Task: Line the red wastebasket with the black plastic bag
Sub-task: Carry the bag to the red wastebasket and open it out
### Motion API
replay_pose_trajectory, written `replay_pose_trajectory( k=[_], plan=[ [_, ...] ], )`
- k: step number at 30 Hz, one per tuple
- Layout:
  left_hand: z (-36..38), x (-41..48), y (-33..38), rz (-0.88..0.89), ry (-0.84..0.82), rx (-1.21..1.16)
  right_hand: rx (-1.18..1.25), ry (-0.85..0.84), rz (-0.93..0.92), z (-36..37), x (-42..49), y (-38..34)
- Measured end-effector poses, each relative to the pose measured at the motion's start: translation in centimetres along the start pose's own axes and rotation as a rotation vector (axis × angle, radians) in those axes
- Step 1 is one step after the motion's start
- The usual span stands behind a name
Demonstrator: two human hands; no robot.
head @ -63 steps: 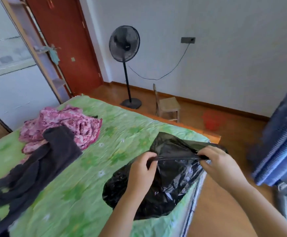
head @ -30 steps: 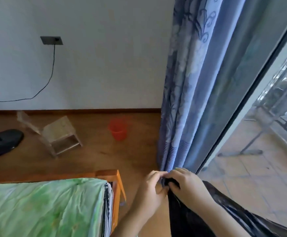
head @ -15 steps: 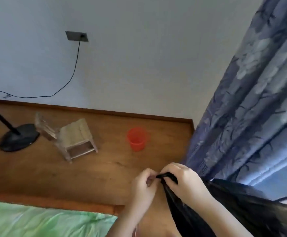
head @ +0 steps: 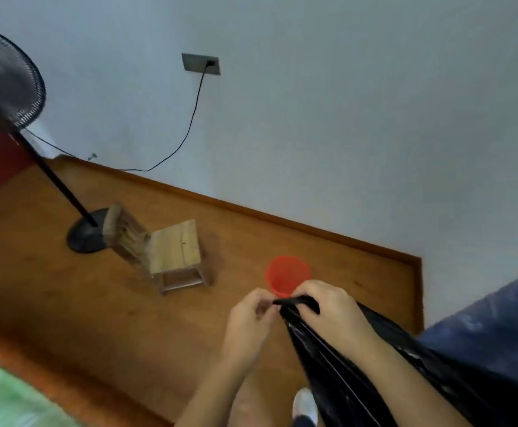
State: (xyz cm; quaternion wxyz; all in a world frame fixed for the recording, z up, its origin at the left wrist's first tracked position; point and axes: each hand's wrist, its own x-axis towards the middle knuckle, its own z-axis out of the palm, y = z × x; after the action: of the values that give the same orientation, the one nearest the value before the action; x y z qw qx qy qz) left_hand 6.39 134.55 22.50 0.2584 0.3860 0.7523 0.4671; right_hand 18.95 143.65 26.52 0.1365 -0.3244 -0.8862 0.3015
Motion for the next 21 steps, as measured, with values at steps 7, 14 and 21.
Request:
replay_pose_trajectory(
  k=[7, 14, 21],
  plan=[
    [4.7, 11.3, 4.5, 0.027, -0.028, 0.078, 0.054, 0.027, 0.044, -6.7, 9.0, 7.2],
    [6.2, 16.8, 4.7, -0.007, 0.008, 0.112, 0.152, 0.008, 0.048, -7.4, 14.2, 10.6],
    [6.3, 20.8, 3.5, -0.152, 0.057, 0.042, 0.189, -0.057, 0.102, -8.0, 16.0, 12.9]
  ],
)
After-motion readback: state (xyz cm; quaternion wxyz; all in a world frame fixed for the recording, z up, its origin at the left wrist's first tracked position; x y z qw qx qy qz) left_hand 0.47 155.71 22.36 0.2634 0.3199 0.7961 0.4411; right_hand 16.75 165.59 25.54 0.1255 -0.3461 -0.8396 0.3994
